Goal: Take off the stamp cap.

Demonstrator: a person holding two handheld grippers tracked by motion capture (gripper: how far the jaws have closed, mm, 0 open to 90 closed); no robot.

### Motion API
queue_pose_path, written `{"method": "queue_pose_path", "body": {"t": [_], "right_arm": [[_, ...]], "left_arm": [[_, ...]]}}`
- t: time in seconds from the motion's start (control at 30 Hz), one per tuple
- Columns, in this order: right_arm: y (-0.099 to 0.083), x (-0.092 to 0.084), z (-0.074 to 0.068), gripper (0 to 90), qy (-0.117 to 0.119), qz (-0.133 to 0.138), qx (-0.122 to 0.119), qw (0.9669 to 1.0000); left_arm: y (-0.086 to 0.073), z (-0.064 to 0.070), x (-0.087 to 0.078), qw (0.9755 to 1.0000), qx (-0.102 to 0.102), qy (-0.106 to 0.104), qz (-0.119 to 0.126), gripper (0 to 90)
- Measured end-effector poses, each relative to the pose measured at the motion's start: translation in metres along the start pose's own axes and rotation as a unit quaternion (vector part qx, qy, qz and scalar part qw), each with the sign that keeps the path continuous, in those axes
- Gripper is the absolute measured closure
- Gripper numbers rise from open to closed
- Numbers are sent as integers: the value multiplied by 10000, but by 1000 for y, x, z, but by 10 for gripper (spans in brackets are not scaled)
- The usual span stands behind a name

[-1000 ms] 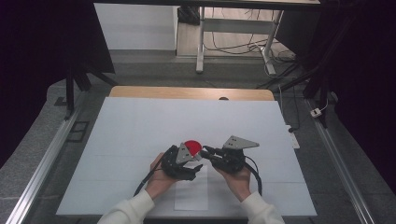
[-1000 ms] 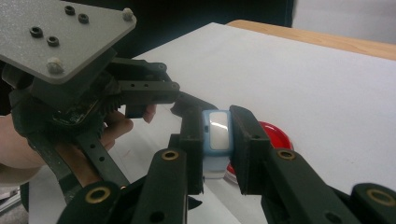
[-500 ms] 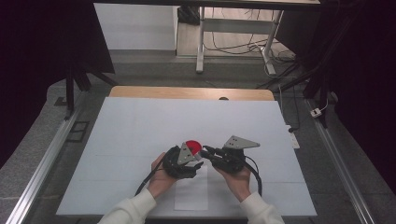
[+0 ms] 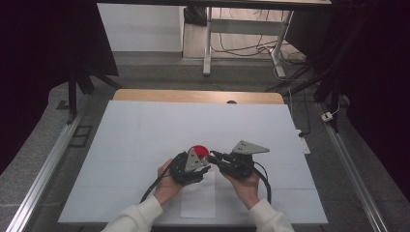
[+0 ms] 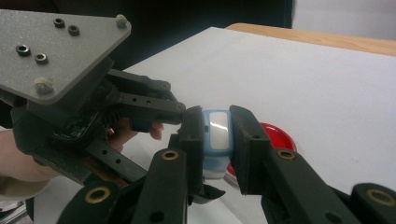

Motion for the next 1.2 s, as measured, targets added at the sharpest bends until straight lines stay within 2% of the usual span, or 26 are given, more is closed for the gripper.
{"method": "queue_pose_path", "body": {"t": [0.67, 1.2], "right_arm": [[0, 0, 1, 753, -14, 60, 90, 9999], [0, 0, 0, 754, -59, 96, 115, 9999]], "left_arm": [[-1, 0, 0, 9998, 168, 67, -42, 625], [-2, 0, 0, 9997, 207, 81, -58, 647]]}}
Point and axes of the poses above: each handheld gripper's, and its own axes: x roughly forward along the jaws, y roughly out of its top, z roughly to its right, the point moved 10 cm from there along x, roughly forward along the jaws, and after that the axes turned 3 degrees about y, right-handed, at the moved point
